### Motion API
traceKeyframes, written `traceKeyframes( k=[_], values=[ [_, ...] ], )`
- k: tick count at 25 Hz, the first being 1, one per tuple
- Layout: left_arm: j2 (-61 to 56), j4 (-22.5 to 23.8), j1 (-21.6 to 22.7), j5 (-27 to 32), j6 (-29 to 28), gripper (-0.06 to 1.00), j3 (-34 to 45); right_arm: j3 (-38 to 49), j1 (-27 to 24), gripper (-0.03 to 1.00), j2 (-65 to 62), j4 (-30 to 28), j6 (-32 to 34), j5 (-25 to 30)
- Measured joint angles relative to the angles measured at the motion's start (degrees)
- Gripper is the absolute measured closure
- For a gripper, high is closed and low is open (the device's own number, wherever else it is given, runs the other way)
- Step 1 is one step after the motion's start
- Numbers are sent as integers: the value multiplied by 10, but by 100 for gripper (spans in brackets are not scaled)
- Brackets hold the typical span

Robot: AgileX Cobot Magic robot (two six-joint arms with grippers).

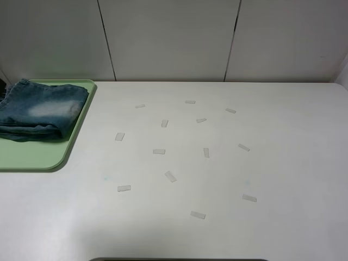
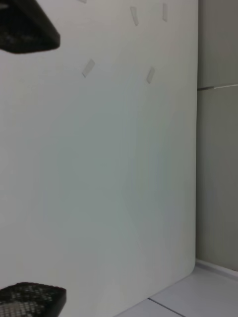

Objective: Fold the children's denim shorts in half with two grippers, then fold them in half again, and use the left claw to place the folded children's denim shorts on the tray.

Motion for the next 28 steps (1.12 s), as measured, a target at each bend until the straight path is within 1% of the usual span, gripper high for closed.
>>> traceKeyframes(
  k=[2,5,6,7,8,9,14,18,22,28],
  values=[
    [-30,-2,-12,0,-16,-5,22,0,0,27,0,0,0,0],
    [-62,-2,-14,0,-23,-5,40,0,0,27,0,0,0,0],
    [-79,-2,-15,6,-26,-5,49,0,0,27,0,0,0,0],
    [-106,-1,-15,34,-26,-5,64,0,0,27,0,0,0,0],
    [-120,-1,-15,52,-25,-5,71,0,0,27,0,0,0,0],
    [-133,0,-15,56,-22,-5,80,0,0,27,0,0,0,0],
    [-178,0,-15,58,3,-5,118,0,0,27,0,0,0,0],
    [-240,0,-15,53,18,-5,155,0,0,27,0,0,0,0],
    [-328,3,-15,17,19,-5,205,0,0,27,0,0,0,0],
    [-413,17,-15,4,-3,-5,268,0,0,27,0,0,0,0]
  ],
)
